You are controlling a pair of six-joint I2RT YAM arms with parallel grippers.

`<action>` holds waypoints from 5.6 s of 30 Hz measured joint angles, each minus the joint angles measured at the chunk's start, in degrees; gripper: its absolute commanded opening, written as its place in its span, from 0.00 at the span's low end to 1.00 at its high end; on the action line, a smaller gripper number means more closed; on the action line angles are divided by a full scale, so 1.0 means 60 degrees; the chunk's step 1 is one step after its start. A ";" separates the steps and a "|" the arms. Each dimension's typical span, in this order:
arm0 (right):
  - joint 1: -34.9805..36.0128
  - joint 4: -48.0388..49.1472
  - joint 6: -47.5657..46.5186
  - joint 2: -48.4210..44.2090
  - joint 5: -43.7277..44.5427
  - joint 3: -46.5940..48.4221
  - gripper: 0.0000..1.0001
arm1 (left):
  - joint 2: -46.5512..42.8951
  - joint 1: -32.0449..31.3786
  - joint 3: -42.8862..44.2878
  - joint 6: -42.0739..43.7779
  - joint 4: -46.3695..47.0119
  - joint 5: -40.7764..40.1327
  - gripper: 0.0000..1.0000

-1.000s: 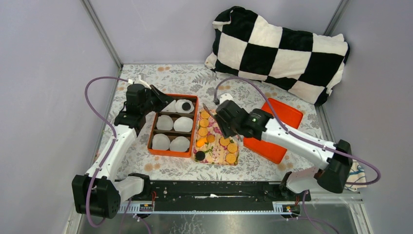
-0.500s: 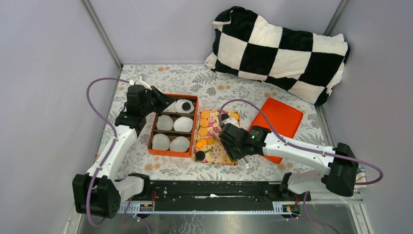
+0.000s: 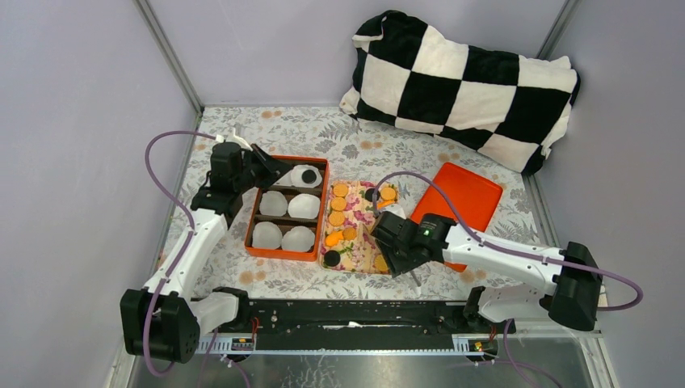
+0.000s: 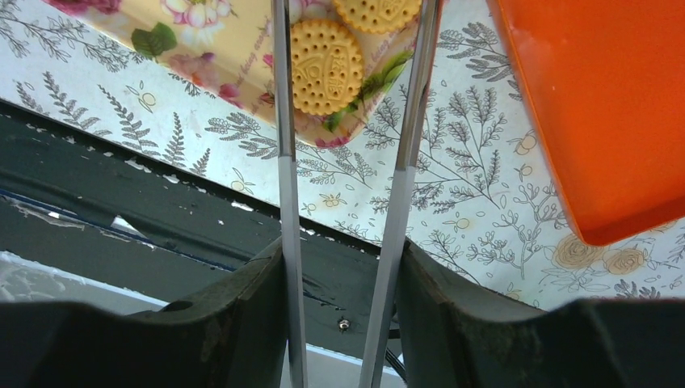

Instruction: Pack the cookies

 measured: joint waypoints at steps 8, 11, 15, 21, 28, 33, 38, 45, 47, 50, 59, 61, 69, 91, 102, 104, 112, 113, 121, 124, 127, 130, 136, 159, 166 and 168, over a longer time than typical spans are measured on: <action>0.0036 -0.0204 -0.0120 0.0914 -0.0127 0.0448 0.12 | -0.0160 0.0000 -0.0018 -0.0011 -0.0011 0.0080 0.11; 0.0044 -0.0423 -0.0288 0.1162 0.0080 0.1206 0.06 | -0.0204 0.0000 0.0055 -0.0011 -0.0164 -0.0007 0.11; 0.0058 -0.0583 -0.0586 0.1428 0.0484 0.2543 0.00 | -0.0117 0.0219 0.0637 -0.0011 -0.0594 -0.0131 0.10; 0.0069 -0.0477 -0.1038 0.1847 0.0892 0.3708 0.04 | -0.0011 0.1038 0.1268 -0.0095 -0.0645 -0.0102 0.10; 0.0076 -0.0597 -0.1111 0.2022 0.1038 0.3621 0.07 | 0.0310 0.1184 0.1279 -0.0142 -0.0707 0.0324 0.10; 0.0080 -0.0623 -0.0856 0.1191 0.0670 0.2346 0.26 | 0.0342 0.1188 0.0962 -0.0295 -0.0583 0.0761 0.09; 0.0091 -0.0568 -0.0634 0.0521 0.0091 0.1515 0.39 | 0.0335 0.1188 0.0783 -0.0390 -0.0583 0.1042 0.09; 0.0353 -0.0259 -0.0404 0.0474 -0.0382 0.1027 0.48 | -0.0055 0.1188 0.0783 -0.0382 -0.0634 0.1075 0.10; 0.0455 -0.0237 -0.0357 0.0477 -0.0412 0.0933 0.48 | -0.0168 0.1188 0.0769 -0.0386 -0.0630 0.1082 0.09; 0.0554 -0.0277 -0.0299 0.0477 -0.0357 0.0871 0.49 | -0.0288 0.1188 0.0656 -0.0386 -0.0627 0.1096 0.09; 0.0605 -0.0929 -0.0197 0.0484 0.0576 0.1031 0.48 | -0.0302 0.1188 0.0233 -0.0484 -0.0583 0.1293 0.09; 0.0605 -0.1002 -0.0197 0.0488 0.0616 0.1038 0.48 | -0.0317 0.1188 0.0182 -0.0528 -0.0561 0.1333 0.09; 0.0605 -0.1260 -0.0204 0.0729 0.0718 0.1038 0.48 | -0.0576 0.1188 -0.0015 -0.0619 -0.0452 0.1413 0.09; 0.0605 -0.1548 -0.0215 0.1475 0.1577 0.1158 0.48 | -0.0616 0.1188 -0.0233 -0.0688 -0.0204 0.1654 0.09; 0.0605 -0.1188 0.0015 0.1668 0.1311 0.0663 0.56 | -0.0619 0.1188 -0.0299 -0.0765 -0.0200 0.1730 0.09; 0.0605 -0.1206 0.0051 0.1730 0.1373 0.0667 0.56 | -0.0627 0.1188 -0.0299 -0.0769 -0.0200 0.1738 0.09; 0.0601 -0.1341 0.0182 0.1982 0.1446 0.0911 0.27 | -0.0790 0.1188 -0.0299 -0.0801 -0.0200 0.1800 0.10; 0.0597 -0.1344 0.0149 0.1996 0.1417 0.0936 0.24 | -0.0801 0.1188 -0.0299 -0.0801 -0.0200 0.1803 0.10; 0.0594 -0.1410 -0.0146 0.2211 0.1100 0.1690 0.12 | -0.0820 0.1188 -0.0299 -0.0827 -0.0200 0.1869 0.10; 0.0594 -0.1446 -0.0466 0.2532 0.1122 0.2674 0.11 | -0.0776 0.1188 -0.0259 -0.0831 -0.0233 0.1858 0.09; 0.0594 -0.1155 -0.0922 0.3202 0.1239 0.4135 0.11 | -0.0525 0.1290 0.0291 -0.0787 -0.0699 0.1734 0.09; 0.0594 -0.1060 -0.1180 0.3778 0.1490 0.5009 0.11 | -0.0251 0.1989 0.1045 -0.0721 -0.0991 0.1708 0.09; 0.0586 -0.0739 -0.1297 0.3934 0.1621 0.4707 0.17 | -0.0131 0.2484 0.1475 -0.0616 -0.0962 0.1723 0.09; -0.0284 -0.1111 -0.0025 0.2328 0.2109 0.2157 0.40 | -0.0073 0.2484 0.0900 -0.0725 -0.0856 0.2306 0.09; -0.0543 -0.1180 -0.0044 0.2025 0.2011 0.2153 0.49 | -0.0073 0.2484 0.0892 -0.0732 -0.0849 0.2368 0.09; -0.0543 -0.1253 -0.0058 0.2018 0.1923 0.2149 0.49 | -0.0076 0.2484 0.0874 -0.0736 -0.0849 0.2368 0.09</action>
